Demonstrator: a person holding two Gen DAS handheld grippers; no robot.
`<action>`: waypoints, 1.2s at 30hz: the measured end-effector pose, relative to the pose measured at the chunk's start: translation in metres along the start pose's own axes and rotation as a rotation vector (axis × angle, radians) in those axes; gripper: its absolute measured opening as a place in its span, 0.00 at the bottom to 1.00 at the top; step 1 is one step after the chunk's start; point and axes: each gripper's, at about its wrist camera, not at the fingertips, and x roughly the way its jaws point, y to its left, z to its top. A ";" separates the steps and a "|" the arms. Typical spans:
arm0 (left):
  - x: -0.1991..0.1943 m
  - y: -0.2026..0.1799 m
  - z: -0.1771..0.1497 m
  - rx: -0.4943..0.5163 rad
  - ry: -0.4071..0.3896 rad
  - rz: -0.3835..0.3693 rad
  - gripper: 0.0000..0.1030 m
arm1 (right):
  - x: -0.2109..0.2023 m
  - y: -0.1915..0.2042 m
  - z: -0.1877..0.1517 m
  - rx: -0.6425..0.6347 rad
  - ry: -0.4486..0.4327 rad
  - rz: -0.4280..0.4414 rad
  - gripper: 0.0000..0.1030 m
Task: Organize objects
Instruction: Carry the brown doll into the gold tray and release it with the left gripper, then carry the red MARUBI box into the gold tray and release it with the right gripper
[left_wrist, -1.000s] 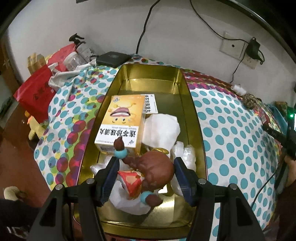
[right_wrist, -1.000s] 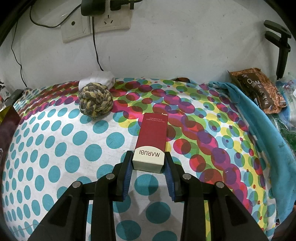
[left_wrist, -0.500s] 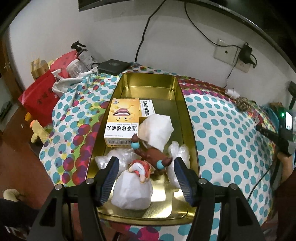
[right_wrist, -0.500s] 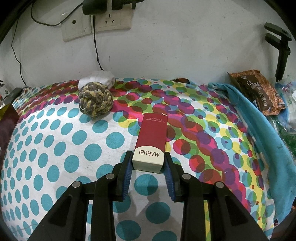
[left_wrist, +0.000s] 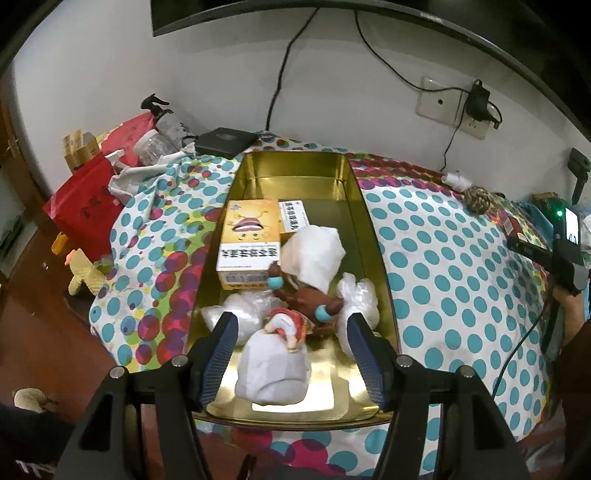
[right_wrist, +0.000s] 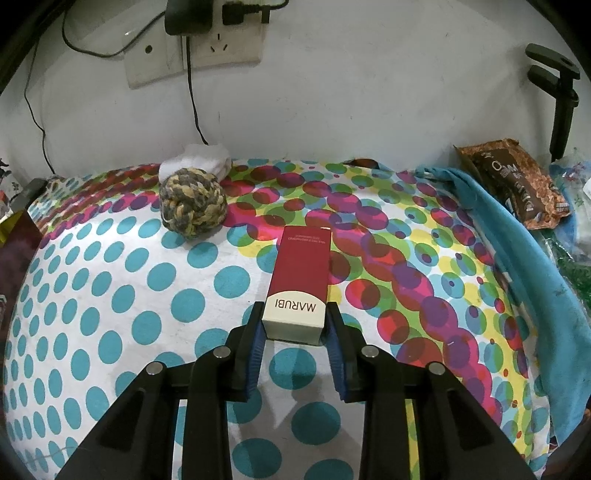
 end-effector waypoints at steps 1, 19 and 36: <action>-0.001 0.004 0.000 -0.008 0.003 0.002 0.61 | -0.003 -0.001 0.000 0.002 -0.013 0.010 0.28; -0.012 0.032 -0.015 -0.050 -0.017 -0.001 0.61 | -0.047 0.044 -0.002 -0.007 -0.067 0.119 0.28; -0.024 0.072 -0.026 -0.137 -0.023 -0.032 0.61 | -0.124 0.279 -0.023 -0.384 -0.039 0.546 0.28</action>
